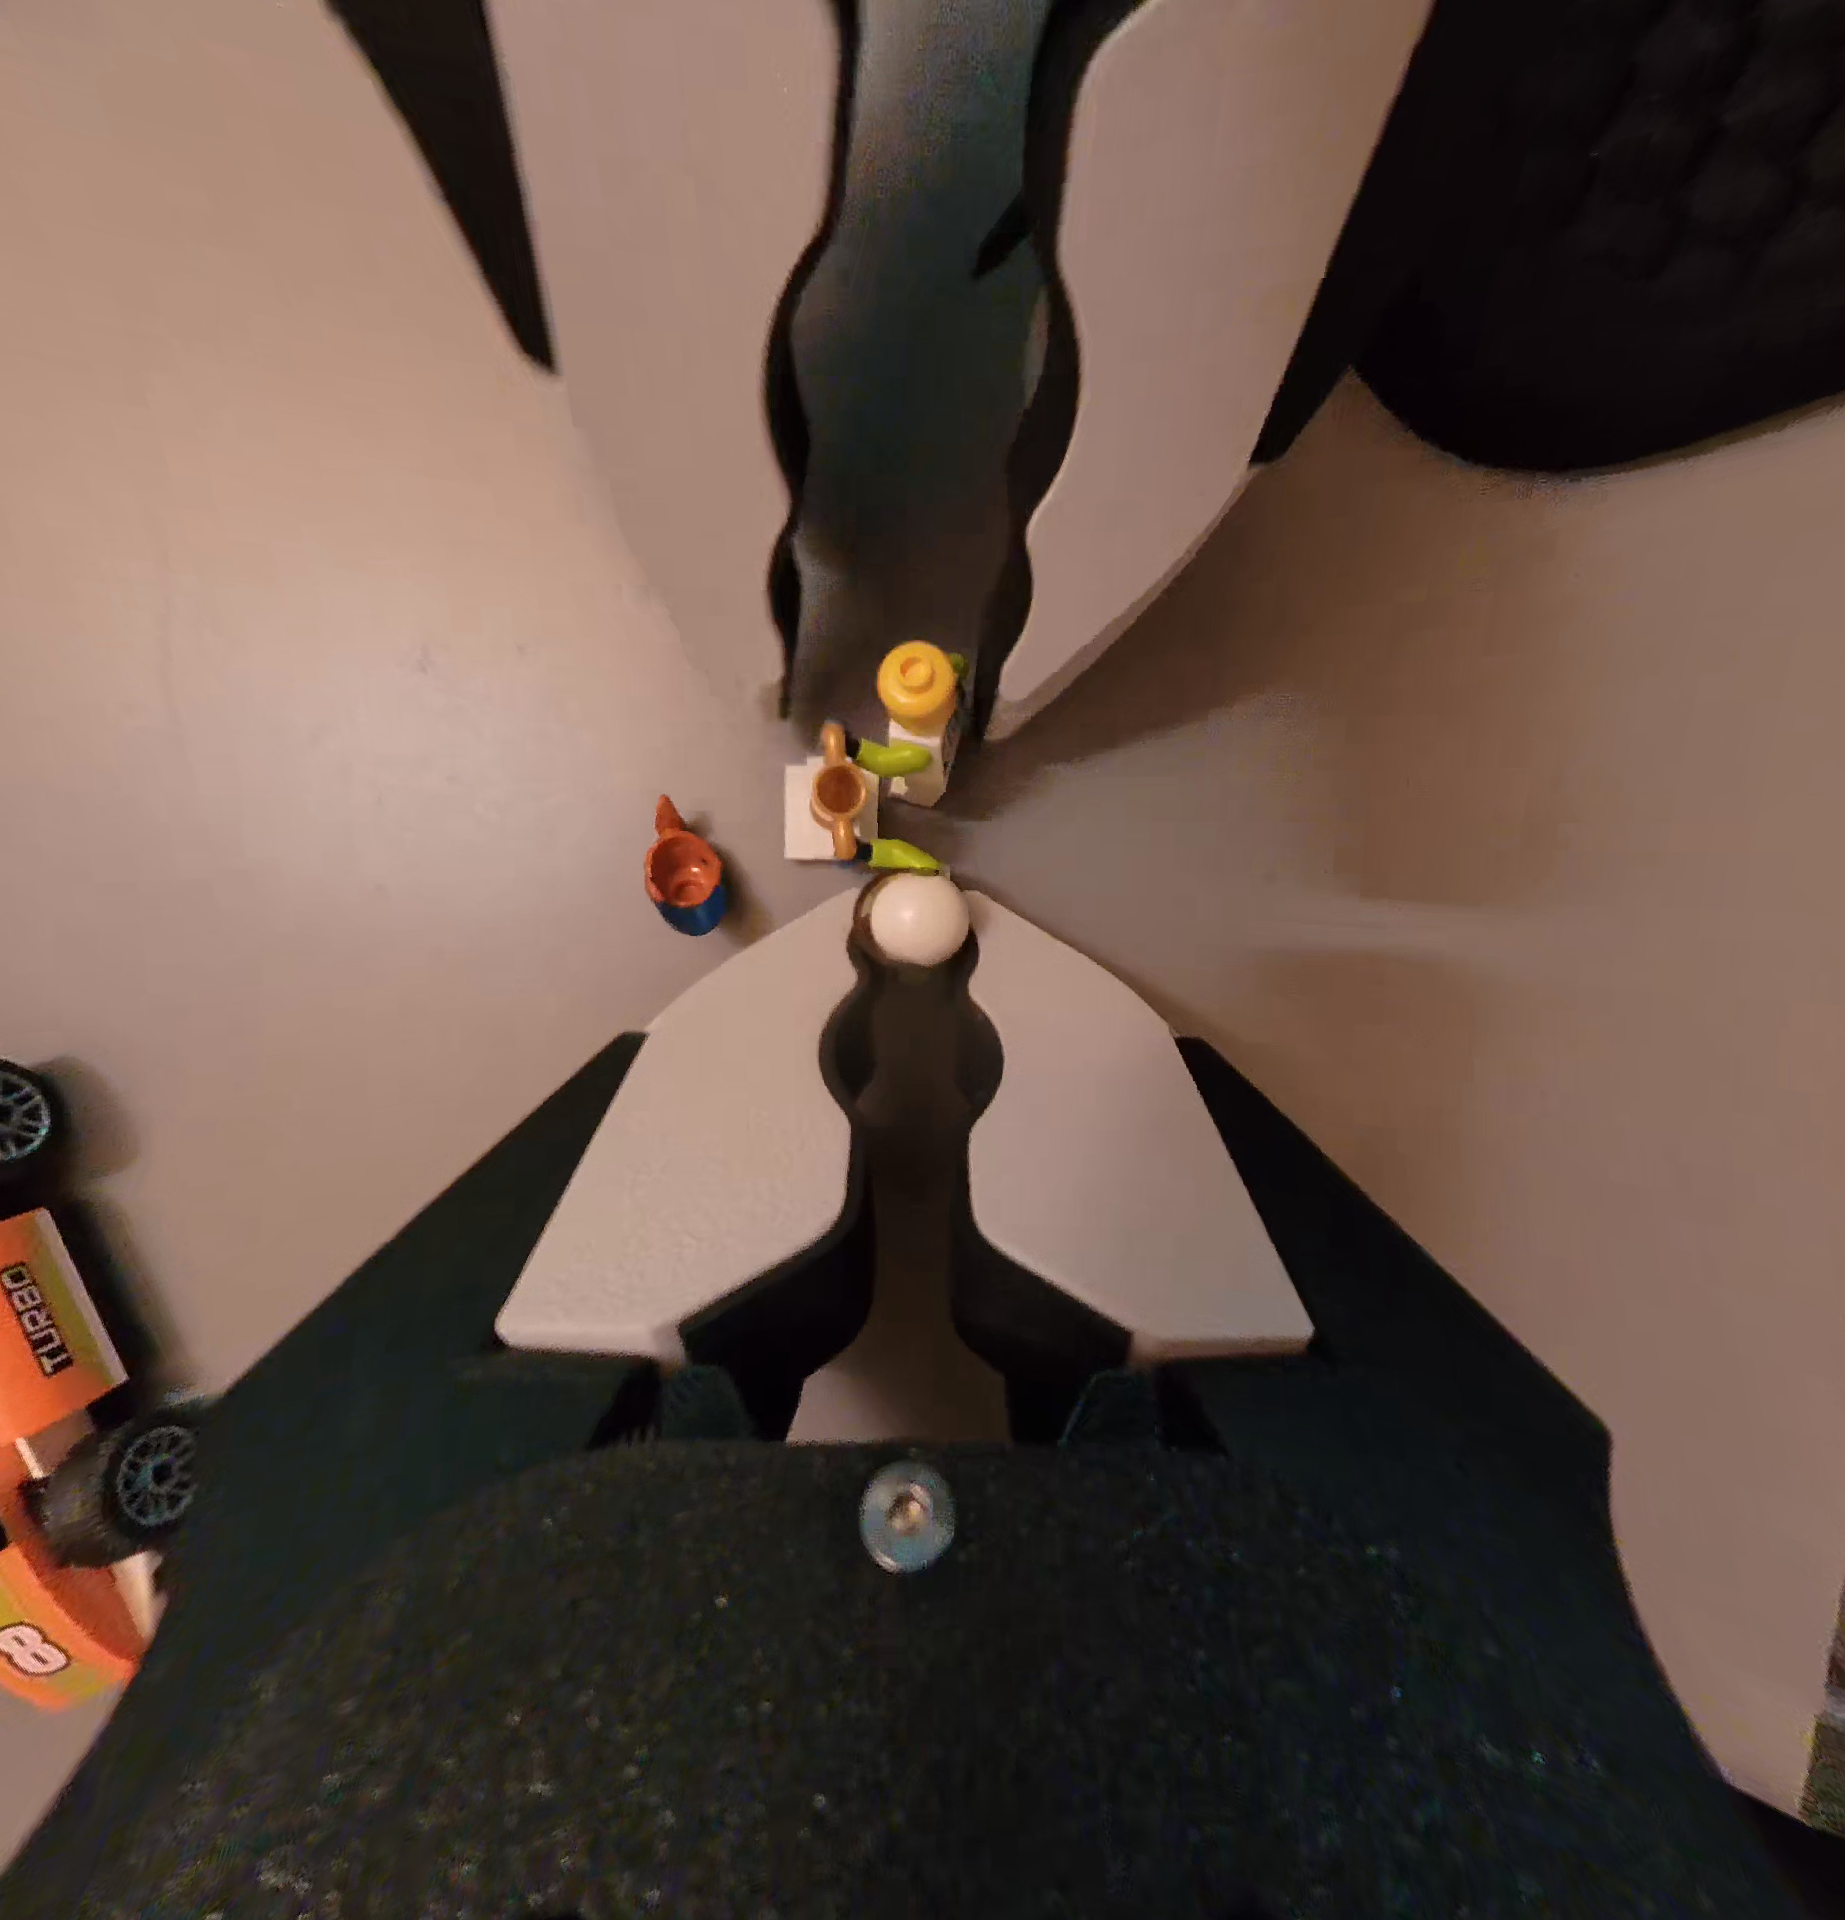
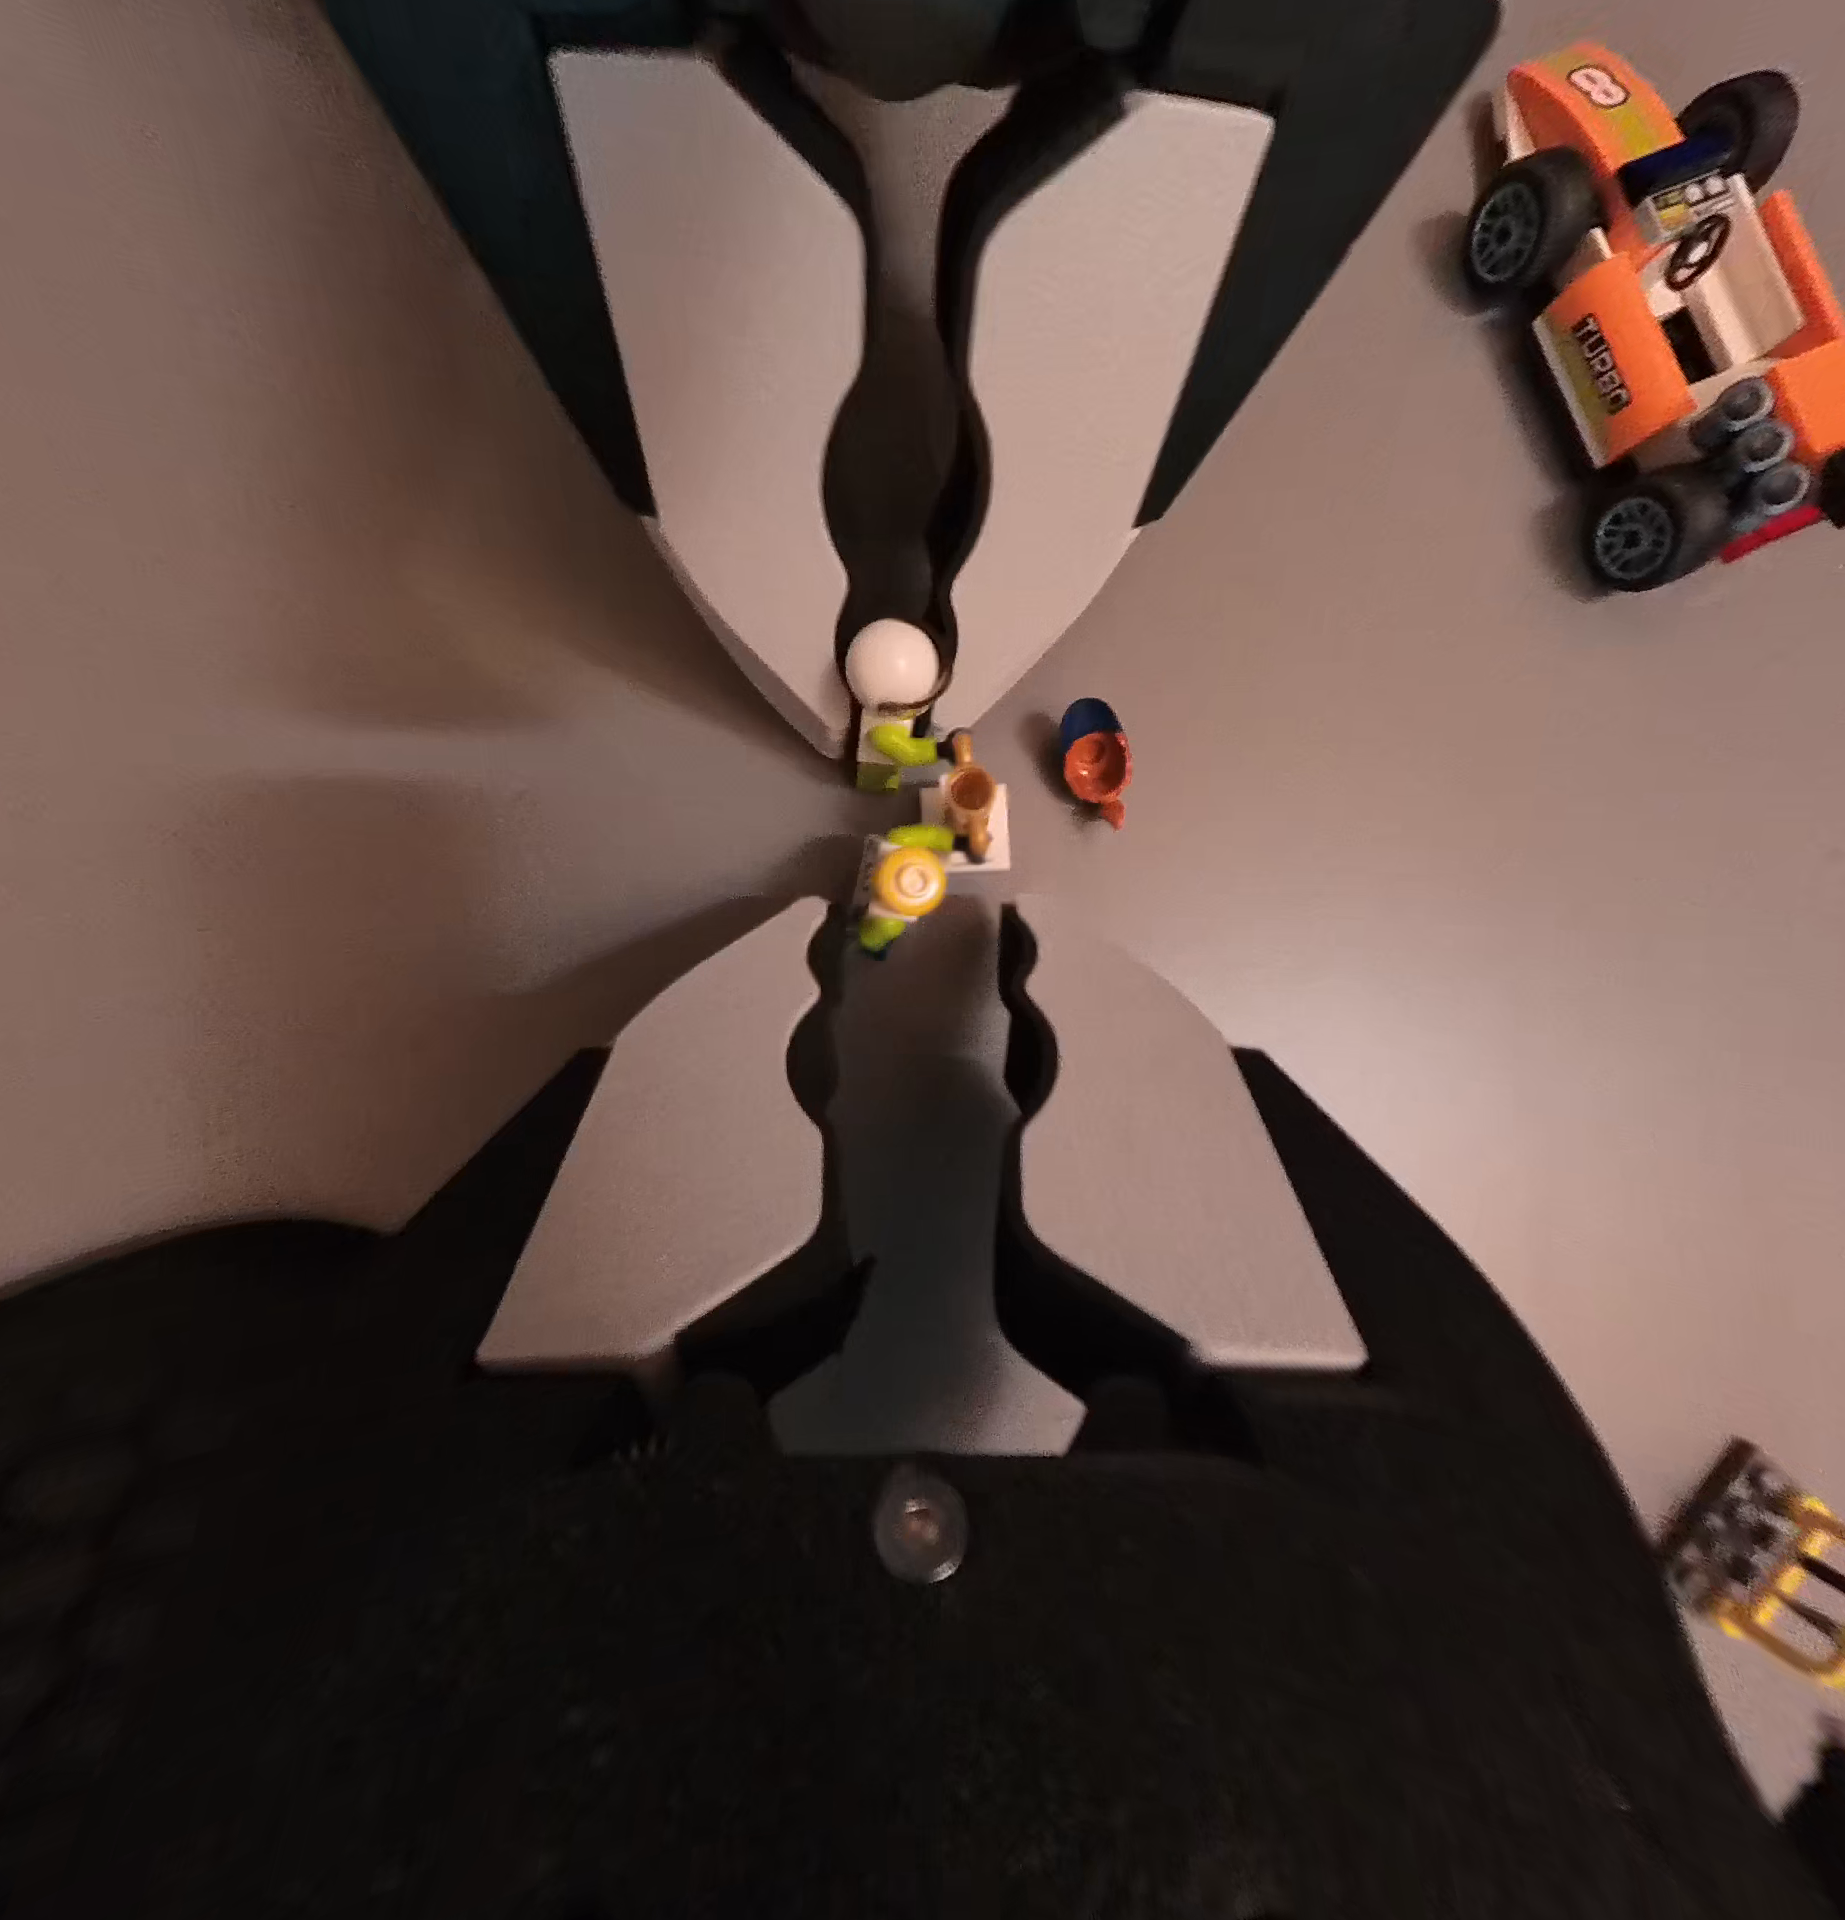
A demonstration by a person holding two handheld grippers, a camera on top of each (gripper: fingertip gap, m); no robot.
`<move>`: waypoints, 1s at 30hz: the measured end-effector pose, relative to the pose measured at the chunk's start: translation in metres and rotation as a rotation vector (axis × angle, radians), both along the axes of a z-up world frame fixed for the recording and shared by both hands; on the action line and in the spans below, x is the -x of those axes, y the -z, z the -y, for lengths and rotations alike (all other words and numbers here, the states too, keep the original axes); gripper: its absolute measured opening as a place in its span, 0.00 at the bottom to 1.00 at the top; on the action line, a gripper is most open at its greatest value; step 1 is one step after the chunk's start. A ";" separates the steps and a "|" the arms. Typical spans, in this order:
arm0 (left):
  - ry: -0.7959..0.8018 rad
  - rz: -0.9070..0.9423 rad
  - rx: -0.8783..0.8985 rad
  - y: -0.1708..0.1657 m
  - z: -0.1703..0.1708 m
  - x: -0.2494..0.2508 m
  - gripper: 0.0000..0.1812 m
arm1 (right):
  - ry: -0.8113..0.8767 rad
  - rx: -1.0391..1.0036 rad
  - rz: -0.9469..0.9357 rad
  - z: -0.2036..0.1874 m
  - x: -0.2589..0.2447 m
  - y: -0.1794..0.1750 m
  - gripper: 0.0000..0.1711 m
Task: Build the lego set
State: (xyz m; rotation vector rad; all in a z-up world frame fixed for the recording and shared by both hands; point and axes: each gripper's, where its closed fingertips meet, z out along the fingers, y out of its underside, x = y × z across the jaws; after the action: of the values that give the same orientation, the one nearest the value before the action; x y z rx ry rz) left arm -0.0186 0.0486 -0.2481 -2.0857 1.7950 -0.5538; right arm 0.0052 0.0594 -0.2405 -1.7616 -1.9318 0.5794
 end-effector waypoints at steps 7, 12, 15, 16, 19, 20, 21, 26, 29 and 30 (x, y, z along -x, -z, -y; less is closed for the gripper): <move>-0.011 -0.028 0.044 0.000 0.003 0.000 0.05 | 0.039 -0.055 0.017 0.002 0.002 0.000 0.08; -0.023 -0.002 0.053 -0.001 0.001 0.000 0.05 | -0.059 -0.073 0.047 -0.004 0.001 0.001 0.05; -0.021 0.013 0.037 -0.001 -0.001 0.002 0.06 | -0.078 -0.052 0.048 -0.004 0.002 0.001 0.05; -0.019 0.016 0.034 -0.001 -0.001 0.004 0.07 | -0.082 -0.041 0.050 -0.003 0.001 0.001 0.05; -0.019 0.025 0.028 -0.001 -0.003 0.006 0.11 | -0.079 0.006 0.043 -0.002 0.000 -0.001 0.07; -0.020 0.028 0.026 -0.002 -0.003 0.007 0.12 | -0.077 0.024 0.038 -0.001 -0.001 -0.003 0.07; -0.020 0.034 0.023 -0.002 -0.004 0.008 0.13 | -0.080 0.042 0.036 0.000 -0.002 -0.005 0.09; -0.009 0.095 0.001 -0.011 -0.002 0.008 0.14 | -0.090 0.176 -0.033 0.002 -0.012 -0.030 0.13; -0.021 0.117 -0.019 -0.015 -0.004 0.010 0.14 | -0.051 0.182 -0.116 -0.014 -0.010 -0.045 0.11; -0.024 0.120 -0.020 -0.016 -0.004 0.011 0.13 | -0.027 0.175 -0.134 -0.023 -0.009 -0.047 0.10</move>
State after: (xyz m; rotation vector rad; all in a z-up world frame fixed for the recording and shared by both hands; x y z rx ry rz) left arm -0.0301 0.0529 -0.2318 -2.0136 1.6992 -0.6378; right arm 0.0138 0.0821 -0.1935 -1.7530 -1.8636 0.8768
